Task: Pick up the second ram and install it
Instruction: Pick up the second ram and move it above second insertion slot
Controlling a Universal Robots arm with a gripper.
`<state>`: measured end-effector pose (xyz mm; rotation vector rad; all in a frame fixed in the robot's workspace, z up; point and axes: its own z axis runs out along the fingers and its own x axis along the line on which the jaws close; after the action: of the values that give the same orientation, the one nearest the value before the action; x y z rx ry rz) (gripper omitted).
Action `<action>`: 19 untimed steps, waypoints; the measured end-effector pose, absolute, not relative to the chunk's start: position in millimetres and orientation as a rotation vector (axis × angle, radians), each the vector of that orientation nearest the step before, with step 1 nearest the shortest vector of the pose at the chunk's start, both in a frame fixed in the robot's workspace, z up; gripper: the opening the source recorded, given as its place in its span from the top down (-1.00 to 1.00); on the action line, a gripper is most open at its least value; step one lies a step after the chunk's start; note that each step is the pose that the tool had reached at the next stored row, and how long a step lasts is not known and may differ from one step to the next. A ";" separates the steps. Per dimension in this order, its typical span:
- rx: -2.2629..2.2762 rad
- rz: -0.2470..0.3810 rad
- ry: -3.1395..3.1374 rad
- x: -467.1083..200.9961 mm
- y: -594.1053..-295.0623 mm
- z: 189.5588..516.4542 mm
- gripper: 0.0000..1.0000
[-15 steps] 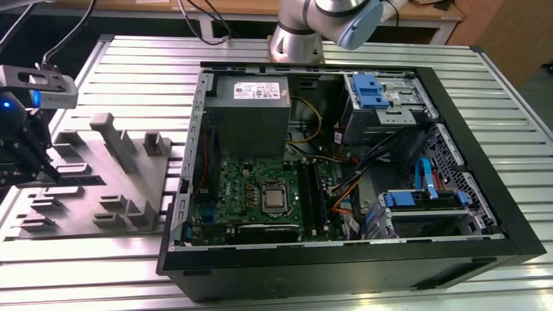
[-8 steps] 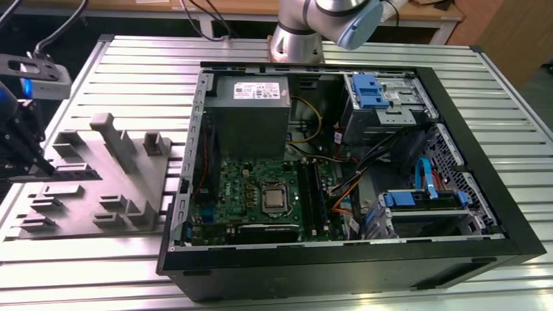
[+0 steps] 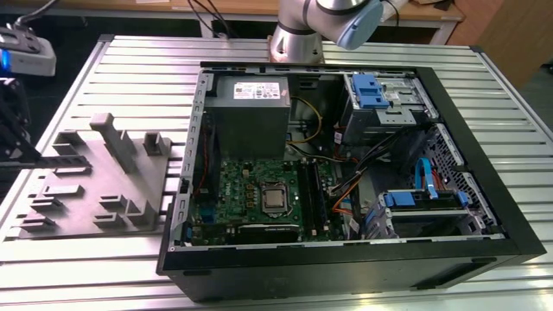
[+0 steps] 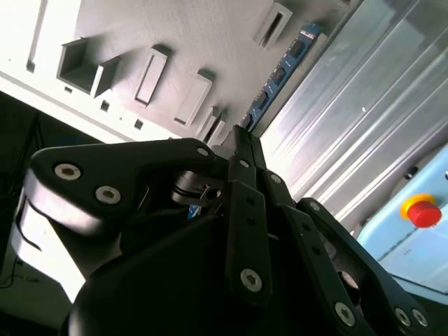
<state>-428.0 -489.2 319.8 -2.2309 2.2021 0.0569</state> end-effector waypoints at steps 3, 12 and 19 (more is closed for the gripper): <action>-2.231 0.056 2.202 -428.0 -489.1 333.5 0.77; -2.230 0.055 2.201 -428.0 -488.7 365.6 0.77; -2.229 0.052 2.200 -428.0 -488.0 385.8 0.77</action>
<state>-428.0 -488.0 385.8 -2.2288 2.2000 0.0518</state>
